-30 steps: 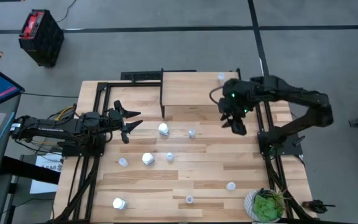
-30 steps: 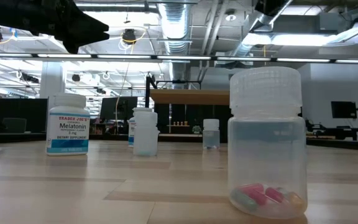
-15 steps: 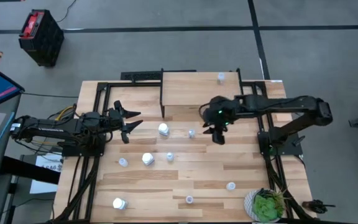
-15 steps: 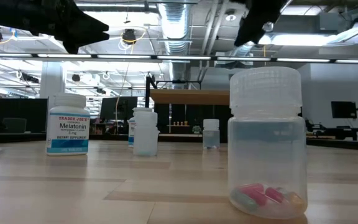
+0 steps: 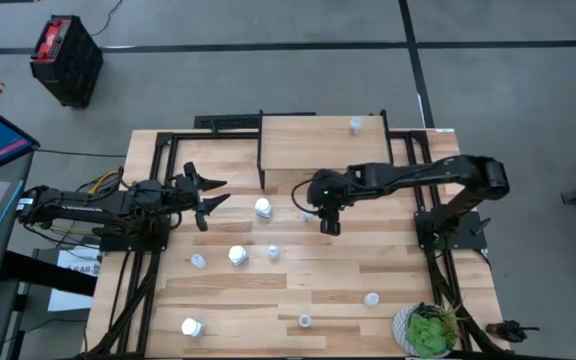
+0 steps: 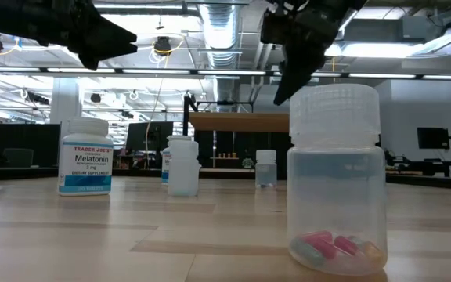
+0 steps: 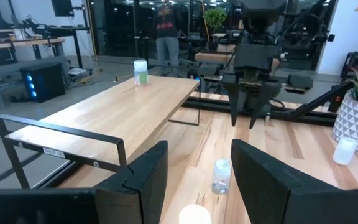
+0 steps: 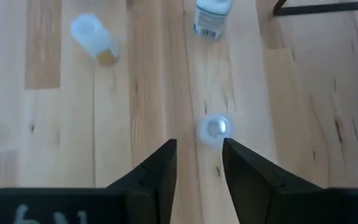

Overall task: Pick and place medicine bottles onto shelf by color
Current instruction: Put the top transparent medicine bottle onto the right side of the shelf

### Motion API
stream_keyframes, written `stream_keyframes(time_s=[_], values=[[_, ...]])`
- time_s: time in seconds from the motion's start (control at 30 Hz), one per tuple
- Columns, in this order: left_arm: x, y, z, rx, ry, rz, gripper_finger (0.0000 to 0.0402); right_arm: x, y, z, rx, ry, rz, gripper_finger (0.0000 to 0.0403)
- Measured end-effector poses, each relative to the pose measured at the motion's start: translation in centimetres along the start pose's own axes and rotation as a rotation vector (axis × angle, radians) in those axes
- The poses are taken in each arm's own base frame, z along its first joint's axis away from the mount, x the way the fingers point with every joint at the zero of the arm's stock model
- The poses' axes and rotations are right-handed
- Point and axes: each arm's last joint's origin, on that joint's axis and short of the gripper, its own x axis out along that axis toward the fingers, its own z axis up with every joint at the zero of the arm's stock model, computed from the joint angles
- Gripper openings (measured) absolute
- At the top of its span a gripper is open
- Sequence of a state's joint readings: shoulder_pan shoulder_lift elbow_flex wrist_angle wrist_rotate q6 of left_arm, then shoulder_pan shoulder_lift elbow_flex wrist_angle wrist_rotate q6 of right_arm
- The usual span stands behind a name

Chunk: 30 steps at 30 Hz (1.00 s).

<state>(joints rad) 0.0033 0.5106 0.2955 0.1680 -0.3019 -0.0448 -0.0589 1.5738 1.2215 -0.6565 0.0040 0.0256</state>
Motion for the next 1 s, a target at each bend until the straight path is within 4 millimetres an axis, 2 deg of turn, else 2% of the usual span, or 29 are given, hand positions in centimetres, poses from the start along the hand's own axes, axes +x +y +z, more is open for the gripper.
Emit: stream_keyframes(time_s=[0.4,0.7,0.83,1.0], values=[[0.0,0.0,0.0,-0.001,-0.004,0.0,0.0165,4.4,-0.3,-0.2,-0.052,0.084,-0.002,0.0153],[0.0,0.0,0.0,-0.001,-0.003,0.0,0.0165,4.5,-0.8,0.7,-0.073,0.045,-0.005,0.0149],[0.0,0.0,0.0,-0.001,-0.003,0.0,0.0165,4.5,-0.7,0.7,-0.094,0.046,-0.005,0.0174],[0.0,0.0,0.0,-0.001,-0.003,0.0,0.0165,4.6,-0.7,0.6,-0.093,0.049,-0.005,0.0226]])
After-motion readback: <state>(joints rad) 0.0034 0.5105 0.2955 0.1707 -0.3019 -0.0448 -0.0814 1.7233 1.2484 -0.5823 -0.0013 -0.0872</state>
